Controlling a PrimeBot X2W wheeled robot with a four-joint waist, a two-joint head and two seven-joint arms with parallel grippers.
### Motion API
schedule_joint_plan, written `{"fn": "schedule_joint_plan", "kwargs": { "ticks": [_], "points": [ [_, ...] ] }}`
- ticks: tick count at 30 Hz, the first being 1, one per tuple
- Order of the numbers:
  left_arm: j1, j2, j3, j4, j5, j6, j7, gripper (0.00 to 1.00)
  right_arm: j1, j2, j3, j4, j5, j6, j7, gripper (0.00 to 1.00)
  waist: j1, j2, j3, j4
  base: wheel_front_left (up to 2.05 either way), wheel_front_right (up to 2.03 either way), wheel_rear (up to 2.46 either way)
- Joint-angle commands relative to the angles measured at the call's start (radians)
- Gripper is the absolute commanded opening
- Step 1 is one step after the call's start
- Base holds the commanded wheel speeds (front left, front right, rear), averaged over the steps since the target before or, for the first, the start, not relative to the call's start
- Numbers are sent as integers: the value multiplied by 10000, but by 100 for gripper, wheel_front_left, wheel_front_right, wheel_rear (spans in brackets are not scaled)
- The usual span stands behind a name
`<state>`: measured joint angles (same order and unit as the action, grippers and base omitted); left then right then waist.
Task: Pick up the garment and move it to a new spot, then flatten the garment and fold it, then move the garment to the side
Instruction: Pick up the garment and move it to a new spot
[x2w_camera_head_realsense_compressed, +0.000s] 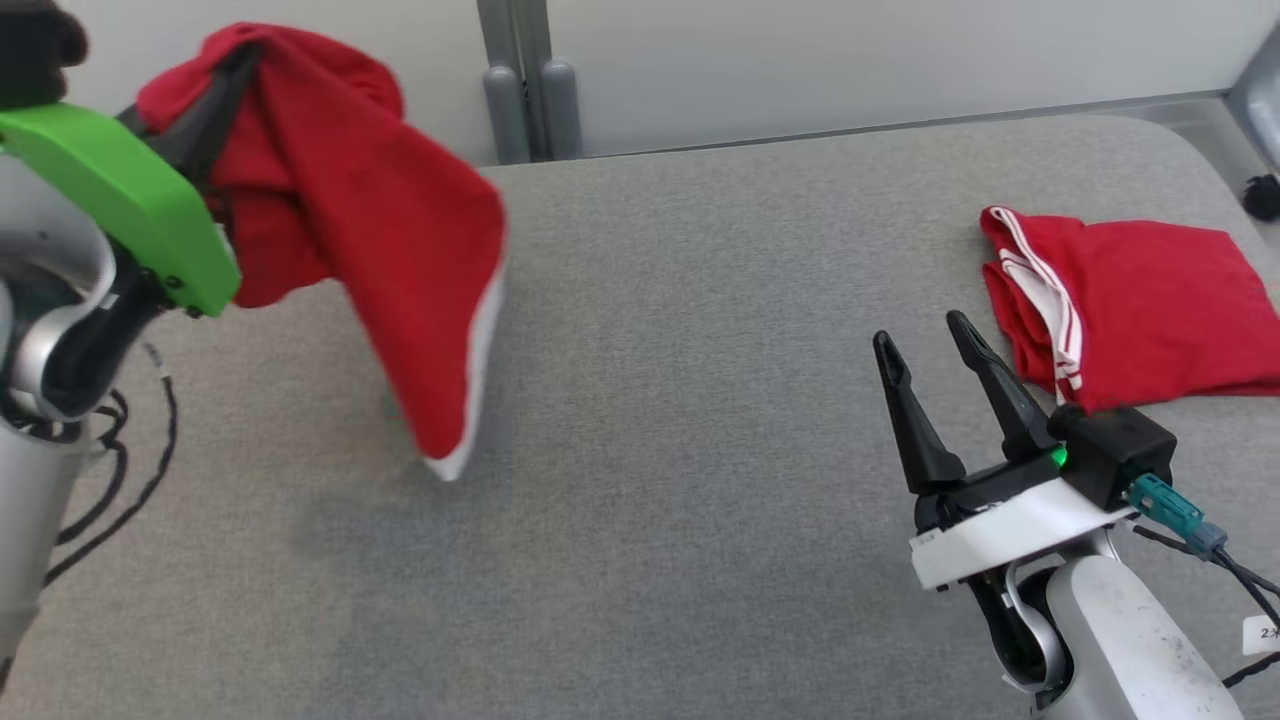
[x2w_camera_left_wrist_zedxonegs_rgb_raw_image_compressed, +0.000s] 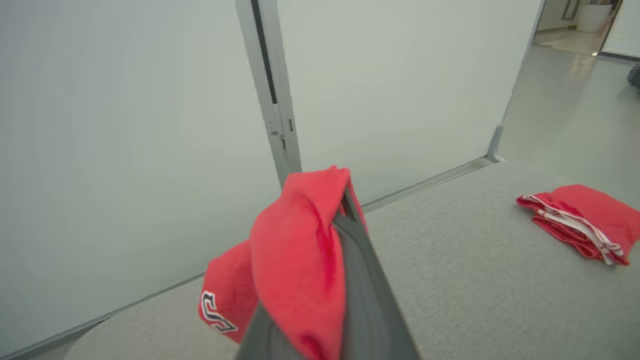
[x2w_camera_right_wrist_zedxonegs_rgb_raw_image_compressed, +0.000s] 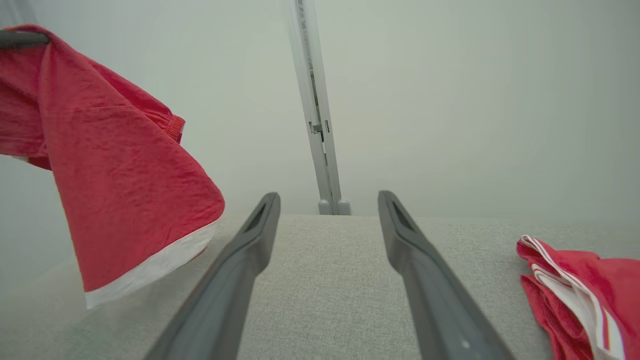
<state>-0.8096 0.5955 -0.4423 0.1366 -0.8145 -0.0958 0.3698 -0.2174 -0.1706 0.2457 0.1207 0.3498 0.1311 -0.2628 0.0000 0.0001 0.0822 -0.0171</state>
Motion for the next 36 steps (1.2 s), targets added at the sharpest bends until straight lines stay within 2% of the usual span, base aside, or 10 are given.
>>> {"fn": "schedule_joint_plan", "kwargs": {
  "ticks": [1, 5, 8, 16, 17, 18, 23, 28, 32, 36],
  "points": [
    [295, -171, -65, -376, -216, 122, 117, 0, 164, -6, -90, -33, -18, -7, -25, 100, 0, -1, -319, -498, 0, 0, 0],
    [997, -460, -305, -1101, -448, 403, 245, 0, 301, -3, -299, -63, -45, -7, -23, 100, 0, -1, -290, -807, 0, 0, 0],
    [1771, -699, -446, -958, -561, 521, -83, 0, 362, 28, -316, -45, -63, -7, -23, 100, 0, -1, -296, -1002, 0, 0, 0],
    [3237, -1334, -1094, 2200, 141, 16, -2407, 0, 418, 93, -37, 110, -3, -7, -23, 100, 0, -1, -322, -1433, 0, 0, 0],
    [3219, -1381, -1163, 2717, 377, -23, -2826, 61, 414, 80, -5, 133, 18, -7, -23, 100, 0, -1, -322, -1458, 0, 0, 0],
    [3201, -1452, -1198, 3124, 486, -46, -3147, 100, 424, 82, 28, 149, 26, -7, -23, 100, 0, -1, -327, -1467, 0, 0, 0],
    [3001, -1972, -1486, 4944, 894, -189, -4673, 100, 504, 96, 168, 258, 64, -6, -23, 100, 0, -1, -398, -1410, 0, 0, 0],
    [2698, -2074, -1616, 5435, 1147, -253, -5570, 100, 621, -19, 157, 305, 42, -6, -25, 100, 0, -1, -541, -1129, 0, 0, 0],
    [2807, -1849, -1540, 5141, 1075, -207, -5610, 100, 699, -132, 67, 326, -3, -6, -23, 100, 0, -1, -688, -863, 0, 0, 0],
    [3399, -1467, -1503, 4680, 772, -59, -4882, 100, 829, -203, -95, 311, -13, -6, -25, 100, 0, -1, -856, -613, 0, 0, 0]
  ]
}}
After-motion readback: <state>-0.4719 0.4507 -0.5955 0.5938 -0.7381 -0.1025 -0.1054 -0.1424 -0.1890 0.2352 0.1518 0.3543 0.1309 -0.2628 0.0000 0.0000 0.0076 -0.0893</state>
